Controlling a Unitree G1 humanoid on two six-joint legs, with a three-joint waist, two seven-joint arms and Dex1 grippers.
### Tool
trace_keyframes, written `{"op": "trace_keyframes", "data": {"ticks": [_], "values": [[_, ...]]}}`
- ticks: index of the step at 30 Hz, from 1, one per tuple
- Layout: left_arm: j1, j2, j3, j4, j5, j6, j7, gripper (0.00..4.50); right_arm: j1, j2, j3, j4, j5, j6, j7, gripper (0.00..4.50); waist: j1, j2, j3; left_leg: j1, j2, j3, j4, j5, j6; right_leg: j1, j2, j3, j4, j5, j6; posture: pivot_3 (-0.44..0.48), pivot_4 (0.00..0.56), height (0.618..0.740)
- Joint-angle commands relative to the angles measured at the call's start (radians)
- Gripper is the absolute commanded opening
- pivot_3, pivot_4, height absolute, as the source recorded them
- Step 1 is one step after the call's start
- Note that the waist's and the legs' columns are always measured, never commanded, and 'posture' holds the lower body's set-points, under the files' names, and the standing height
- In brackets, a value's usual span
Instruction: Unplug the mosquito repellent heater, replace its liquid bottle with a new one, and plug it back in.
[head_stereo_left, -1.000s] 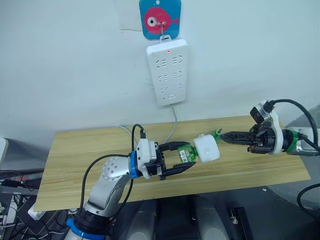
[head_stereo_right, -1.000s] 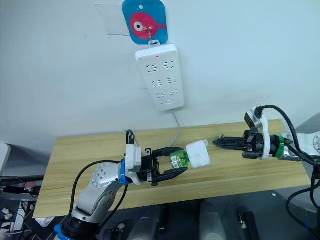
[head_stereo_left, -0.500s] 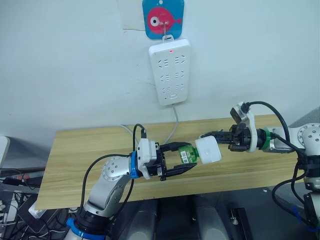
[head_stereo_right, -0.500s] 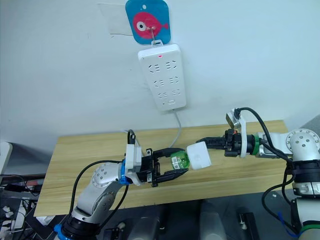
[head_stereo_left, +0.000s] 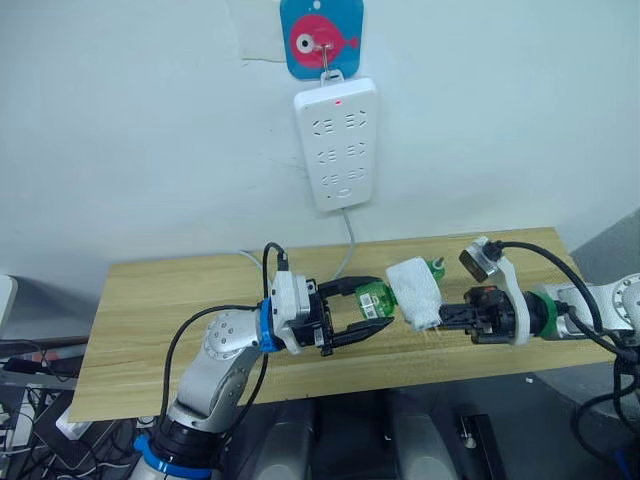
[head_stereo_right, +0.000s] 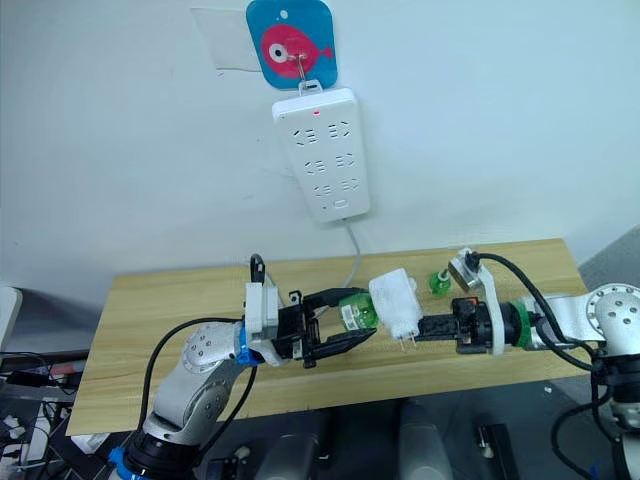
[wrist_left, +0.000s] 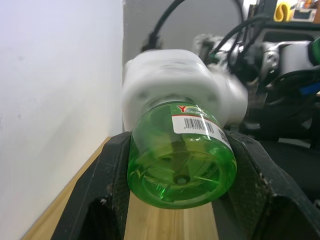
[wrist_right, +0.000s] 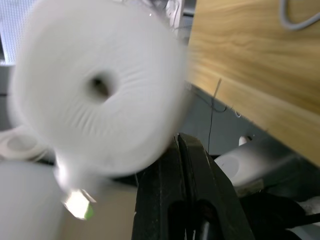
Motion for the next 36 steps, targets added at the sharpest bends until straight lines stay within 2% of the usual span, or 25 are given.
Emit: {"op": "trace_keyframes", "data": {"ticks": [1,16,20,23,26,36], "values": [[0.004,-0.005,-0.006,-0.012,0.008,-0.017,-0.005,2.27,0.006,-0.025,0.001,-0.077,0.046,-0.043,0.064,0.05,0.000,0.000,0.000,0.000,0.000,0.000,0.000,0.000,0.000,0.000,0.000,0.000,0.000,0.000,0.000,-0.050,0.307,0.740],[0.012,-0.005,-0.005,0.004,0.016,-0.027,-0.024,2.27,-0.202,-0.085,0.031,-0.039,0.046,-0.059,0.169,0.05,0.000,0.000,0.000,0.000,0.000,0.000,0.000,0.000,0.000,0.000,0.000,0.000,-0.001,0.000,0.000,-0.079,0.314,0.740],[0.000,-0.012,-0.010,0.016,0.017,-0.027,-0.031,2.27,-0.296,-0.041,0.043,0.011,0.046,-0.089,0.083,0.05,-0.002,0.000,0.000,0.000,0.000,0.000,0.000,0.000,0.000,0.000,0.000,0.000,-0.001,0.000,0.000,-0.088,0.313,0.740],[-0.005,-0.014,-0.010,0.018,0.015,-0.025,-0.035,2.27,-0.306,-0.012,0.070,0.032,0.040,-0.113,-0.007,0.05,-0.001,0.000,0.000,0.000,0.000,-0.001,-0.001,0.000,0.000,0.000,0.000,0.001,-0.001,0.000,0.000,-0.088,0.313,0.740],[-0.010,-0.013,-0.009,0.013,0.008,-0.018,-0.039,2.27,-0.303,0.029,0.081,0.051,-0.026,-0.117,-0.048,0.05,-0.001,0.000,0.000,-0.001,0.000,-0.001,-0.001,0.000,0.000,-0.001,0.000,0.001,-0.001,0.000,0.000,-0.083,0.317,0.740],[0.010,-0.007,-0.006,-0.033,-0.004,0.001,-0.051,2.27,-0.292,0.095,0.061,0.075,-0.262,-0.067,-0.004,0.05,-0.001,0.000,0.000,-0.001,0.000,-0.001,-0.001,0.000,0.000,-0.001,0.000,0.001,-0.001,0.000,0.000,-0.065,0.315,0.740]]}}
